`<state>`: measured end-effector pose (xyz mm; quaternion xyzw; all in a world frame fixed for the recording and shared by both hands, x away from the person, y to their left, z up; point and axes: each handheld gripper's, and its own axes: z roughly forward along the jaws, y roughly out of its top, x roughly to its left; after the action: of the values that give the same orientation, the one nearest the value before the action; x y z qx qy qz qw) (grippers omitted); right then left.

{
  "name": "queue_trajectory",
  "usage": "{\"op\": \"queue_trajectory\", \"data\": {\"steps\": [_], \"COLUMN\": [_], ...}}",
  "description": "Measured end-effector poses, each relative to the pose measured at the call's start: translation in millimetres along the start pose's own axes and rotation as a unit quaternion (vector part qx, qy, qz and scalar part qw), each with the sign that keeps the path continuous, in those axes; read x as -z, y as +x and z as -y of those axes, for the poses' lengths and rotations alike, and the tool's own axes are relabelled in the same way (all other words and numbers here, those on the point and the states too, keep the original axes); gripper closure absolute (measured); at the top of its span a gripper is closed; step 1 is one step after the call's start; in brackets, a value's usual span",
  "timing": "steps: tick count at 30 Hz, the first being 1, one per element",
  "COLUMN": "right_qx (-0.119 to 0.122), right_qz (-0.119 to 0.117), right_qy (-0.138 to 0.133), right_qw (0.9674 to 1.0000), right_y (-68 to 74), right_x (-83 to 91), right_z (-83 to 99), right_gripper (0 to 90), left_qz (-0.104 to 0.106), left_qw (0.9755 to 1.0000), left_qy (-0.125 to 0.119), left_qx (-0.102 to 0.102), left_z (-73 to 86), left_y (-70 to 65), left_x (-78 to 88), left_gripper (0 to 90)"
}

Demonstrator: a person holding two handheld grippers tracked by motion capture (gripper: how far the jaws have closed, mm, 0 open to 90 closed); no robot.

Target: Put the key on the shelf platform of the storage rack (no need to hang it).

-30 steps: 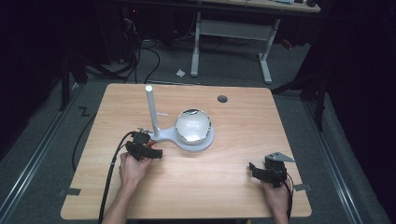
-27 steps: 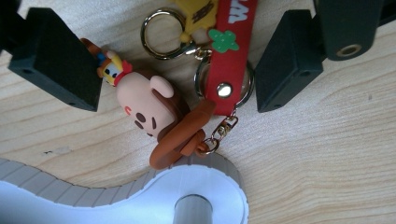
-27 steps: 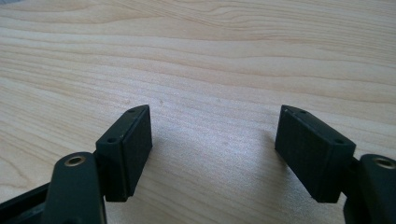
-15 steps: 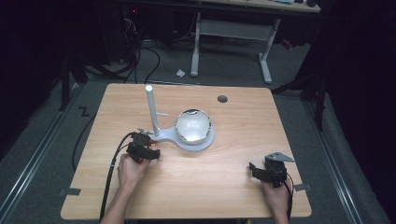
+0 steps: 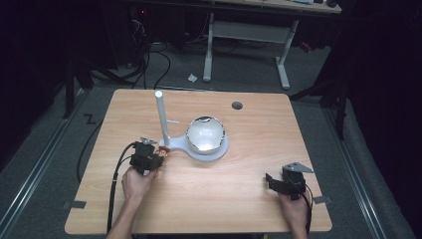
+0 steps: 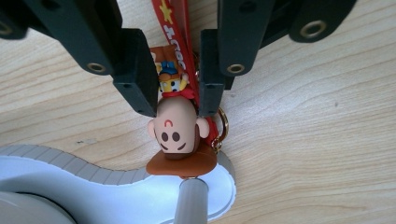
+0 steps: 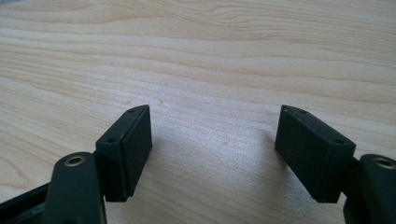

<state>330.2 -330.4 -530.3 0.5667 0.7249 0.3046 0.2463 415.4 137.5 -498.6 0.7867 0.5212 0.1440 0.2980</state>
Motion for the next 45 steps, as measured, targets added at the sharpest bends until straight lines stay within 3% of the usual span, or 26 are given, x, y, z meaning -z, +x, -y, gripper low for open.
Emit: {"op": "queue_trajectory", "data": {"steps": [14,25,34,39,45], "right_qx": [0.000,0.000,-0.001,0.000,0.000], "right_qz": [0.000,0.000,0.000,0.000,0.000], "right_qy": [0.000,0.000,0.000,0.000,0.000], "right_qw": [1.0000,1.0000,1.0000,1.0000,1.0000], "right_y": [0.0,0.0,0.2,0.0,0.0], "right_x": [0.0,0.0,0.0,0.0,0.0], "right_z": [0.0,0.0,0.0,0.0,0.0], "right_gripper": [27.5,27.5,27.5,27.5,27.5], "left_qz": [0.014,0.036,0.054,0.080,0.105], "left_qw": [0.9988,0.9972,0.9947,0.9925,0.9889], "left_qy": [-0.027,-0.047,-0.054,-0.061,-0.062], "left_qx": [-0.038,-0.046,-0.069,-0.069,-0.086], "left_z": [2.6,5.8,5.5,2.9,-1.8], "left_y": [-7.6,-10.7,-16.2,-18.7,-25.5], "left_x": [17.7,40.0,59.8,69.4,79.1], "left_gripper": [74.3,74.6,74.6,74.5,74.6]}}
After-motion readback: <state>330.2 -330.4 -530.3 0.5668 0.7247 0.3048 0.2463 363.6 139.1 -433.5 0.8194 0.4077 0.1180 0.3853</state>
